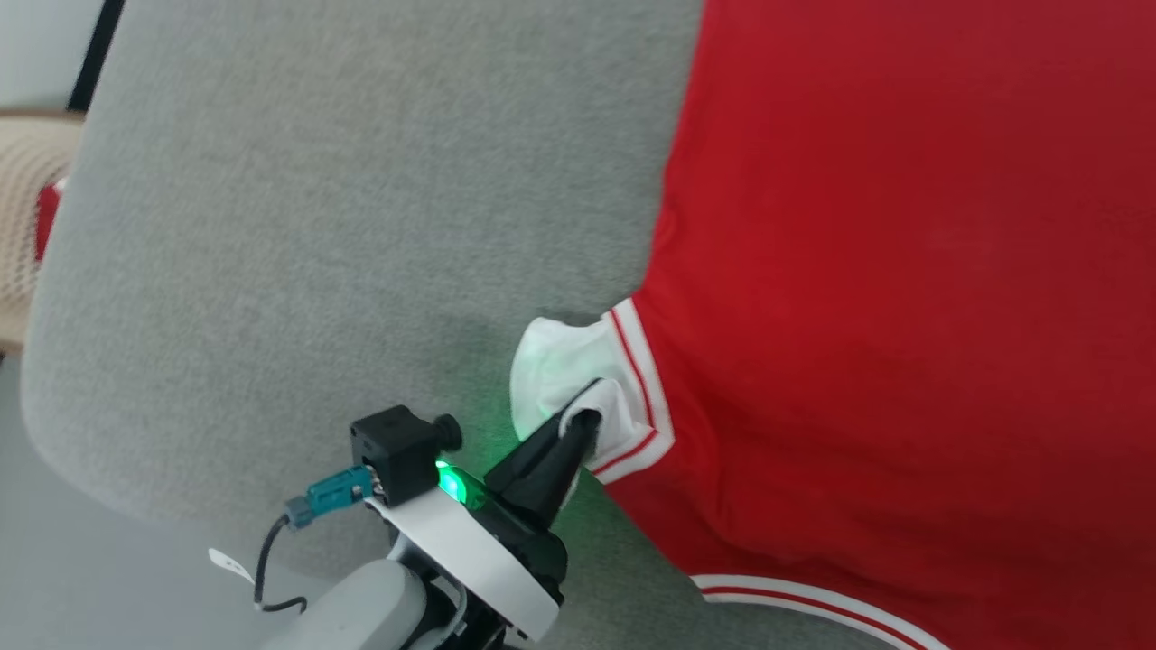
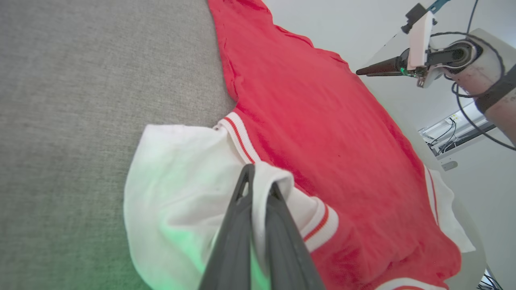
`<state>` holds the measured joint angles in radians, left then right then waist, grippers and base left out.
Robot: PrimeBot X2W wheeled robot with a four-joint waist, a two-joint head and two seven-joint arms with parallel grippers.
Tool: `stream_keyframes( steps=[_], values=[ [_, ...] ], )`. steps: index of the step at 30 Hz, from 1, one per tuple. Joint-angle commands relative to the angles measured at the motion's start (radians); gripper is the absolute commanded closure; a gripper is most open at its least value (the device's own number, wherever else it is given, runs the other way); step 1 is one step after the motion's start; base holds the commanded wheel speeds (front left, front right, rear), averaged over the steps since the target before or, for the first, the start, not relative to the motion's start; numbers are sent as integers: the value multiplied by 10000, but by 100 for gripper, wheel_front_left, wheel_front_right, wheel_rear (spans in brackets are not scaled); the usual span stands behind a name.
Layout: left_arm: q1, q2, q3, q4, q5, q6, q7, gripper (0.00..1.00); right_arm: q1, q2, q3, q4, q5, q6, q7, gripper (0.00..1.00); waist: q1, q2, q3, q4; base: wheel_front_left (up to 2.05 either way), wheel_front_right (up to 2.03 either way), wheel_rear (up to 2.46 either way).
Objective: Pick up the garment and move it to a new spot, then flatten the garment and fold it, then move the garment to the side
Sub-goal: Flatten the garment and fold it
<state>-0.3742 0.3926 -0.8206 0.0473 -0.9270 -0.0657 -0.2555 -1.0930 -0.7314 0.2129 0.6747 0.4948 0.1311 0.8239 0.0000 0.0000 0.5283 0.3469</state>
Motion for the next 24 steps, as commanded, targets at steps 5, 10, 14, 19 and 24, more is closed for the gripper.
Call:
stream_keyframes(
  steps=[5, 10, 14, 19, 24],
  values=[
    [36, 53, -106, -687, 153, 105, 123, 100, -390, 152, 274, 997, 31, -4, 569, 0, 0, 0, 565, 516, 0, 0, 0],
    [113, 185, -178, -1070, 188, 221, 269, 100, -362, 311, 781, 1429, 192, -3, 856, 100, 0, 0, 603, 465, 0, 0, 0],
    [181, 259, -151, -1100, 125, 306, 342, 100, -367, 204, 860, 1553, 389, -6, 297, 100, 0, 0, 402, 289, 0, 0, 0],
    [309, 408, -123, -870, 93, 375, 360, 100, -243, 271, 1122, 1509, 854, -6, -368, 100, 0, 0, -201, -95, 0, 0, 0],
    [576, 597, -9, -538, -164, 450, 369, 100, 704, -111, 1820, 522, 1792, -6, -961, 100, 0, 0, -1083, -458, 0, 0, 0]
  ],
)
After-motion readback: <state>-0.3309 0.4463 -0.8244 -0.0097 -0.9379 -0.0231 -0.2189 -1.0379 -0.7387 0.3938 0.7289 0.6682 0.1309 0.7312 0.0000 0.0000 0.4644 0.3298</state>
